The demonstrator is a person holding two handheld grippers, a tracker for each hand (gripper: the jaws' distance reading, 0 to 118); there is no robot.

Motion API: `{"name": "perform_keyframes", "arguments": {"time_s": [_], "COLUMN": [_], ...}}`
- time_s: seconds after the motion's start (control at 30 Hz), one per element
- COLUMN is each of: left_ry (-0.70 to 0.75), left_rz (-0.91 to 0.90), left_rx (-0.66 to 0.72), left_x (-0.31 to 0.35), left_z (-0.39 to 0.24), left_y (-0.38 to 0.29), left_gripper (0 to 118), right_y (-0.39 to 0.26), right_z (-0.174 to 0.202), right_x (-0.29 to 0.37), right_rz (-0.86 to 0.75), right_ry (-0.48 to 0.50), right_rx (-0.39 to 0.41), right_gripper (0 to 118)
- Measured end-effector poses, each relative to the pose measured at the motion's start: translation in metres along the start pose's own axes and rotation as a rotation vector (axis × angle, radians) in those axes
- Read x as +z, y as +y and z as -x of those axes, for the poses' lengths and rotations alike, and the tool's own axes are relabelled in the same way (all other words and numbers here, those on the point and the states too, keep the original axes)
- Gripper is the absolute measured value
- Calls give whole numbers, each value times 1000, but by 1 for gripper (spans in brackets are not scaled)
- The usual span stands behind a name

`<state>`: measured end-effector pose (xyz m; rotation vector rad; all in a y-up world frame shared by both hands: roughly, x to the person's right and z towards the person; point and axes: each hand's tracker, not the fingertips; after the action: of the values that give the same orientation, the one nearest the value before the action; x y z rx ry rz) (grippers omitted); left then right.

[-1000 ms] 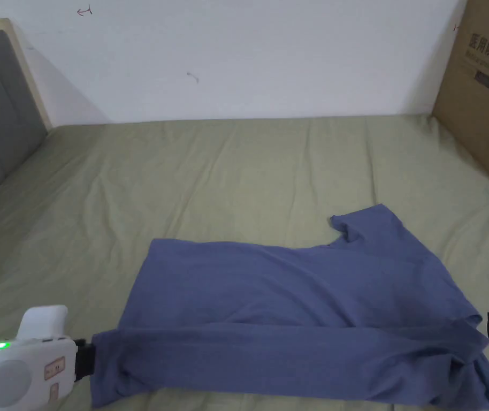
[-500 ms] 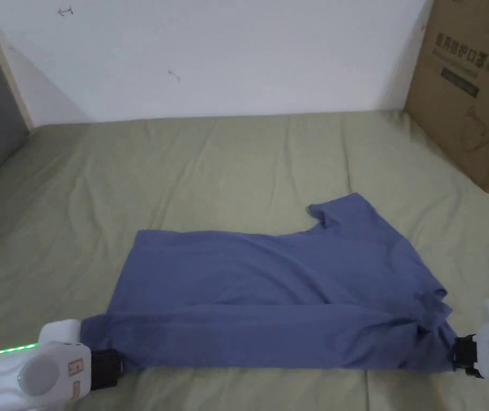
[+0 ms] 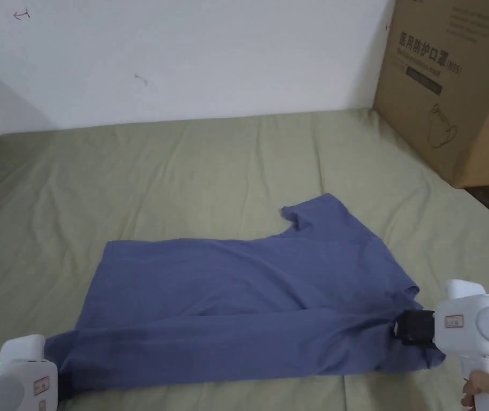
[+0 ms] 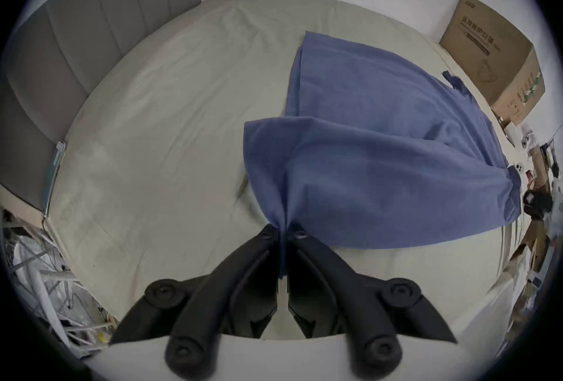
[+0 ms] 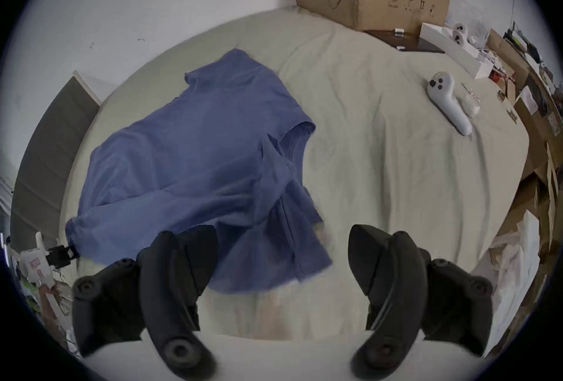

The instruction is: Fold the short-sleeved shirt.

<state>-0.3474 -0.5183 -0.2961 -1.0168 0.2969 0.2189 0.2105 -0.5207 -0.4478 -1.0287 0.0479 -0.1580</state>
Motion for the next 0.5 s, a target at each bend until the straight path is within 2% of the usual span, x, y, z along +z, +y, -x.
{"name": "perform_keyframes", "arguments": {"time_s": [0.1,0.13,0.17,0.2,0.23,0.27,0.3,0.4,0.47,0.5], "left_ry": [4,3,1,0,-1,-3,-2,-13,-14,-15], "left_rz": [-2,-2,-1,-2,-6,-6,-8,-32,-41,-47], "left_rx": [-19,-20,-21,-26,-31,-38,-55,-67,-85,-109], "left_x": [2,3,4,6,8,10,11,22,31,35], "left_z": [-1,-1,-1,-1,-1,-1,-2,-2,-3,-3], "left_y": [0,1,1,1,2,3,4,4,5,5], "left_gripper": [3,3,3,3,3,3,3,3,3,3], "right_y": [-10,-16,-14,-11,-13,-12,-11,-10,-8,-7], "right_z": [5,5,9,13,17,20,21,18,14,12], "right_x": [-50,-58,-42,-31,-25,-20,-18,-6,8,17], "right_rz": [148,155,72,73,52,38,67,44,29,25], "right_ry": [-99,-90,-101,-86,-79,-117,-81,-77,-28,-15], "right_rx": [95,75,27,33,53,115,131,94,33,35], "right_gripper": [69,68,61,42,15,13,11,10,10,10]}}
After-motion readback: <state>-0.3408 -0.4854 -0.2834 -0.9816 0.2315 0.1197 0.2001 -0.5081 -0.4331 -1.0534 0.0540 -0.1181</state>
